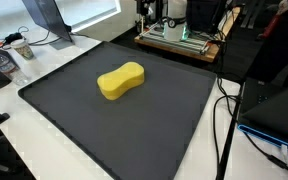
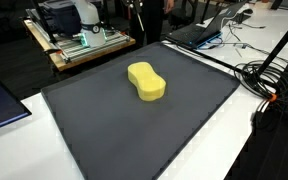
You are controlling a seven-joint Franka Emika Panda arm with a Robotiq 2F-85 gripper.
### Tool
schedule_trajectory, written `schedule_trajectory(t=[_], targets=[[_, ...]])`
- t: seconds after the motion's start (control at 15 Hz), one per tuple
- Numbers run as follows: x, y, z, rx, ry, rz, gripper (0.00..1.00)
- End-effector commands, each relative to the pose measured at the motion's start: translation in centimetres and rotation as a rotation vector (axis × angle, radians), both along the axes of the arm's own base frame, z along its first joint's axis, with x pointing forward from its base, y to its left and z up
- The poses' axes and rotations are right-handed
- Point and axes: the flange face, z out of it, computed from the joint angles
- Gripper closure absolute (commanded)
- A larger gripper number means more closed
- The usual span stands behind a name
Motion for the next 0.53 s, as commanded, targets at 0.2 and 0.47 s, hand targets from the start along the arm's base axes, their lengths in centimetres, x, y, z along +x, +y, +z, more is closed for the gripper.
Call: schedule_trajectory(t=[0.2, 0.47], targets=[[1.0, 3.1, 0.4, -0.049, 0.017, 0.056, 0.96], [2.5, 7.9, 0.4, -0.172, 0.037, 0.122, 0.96]])
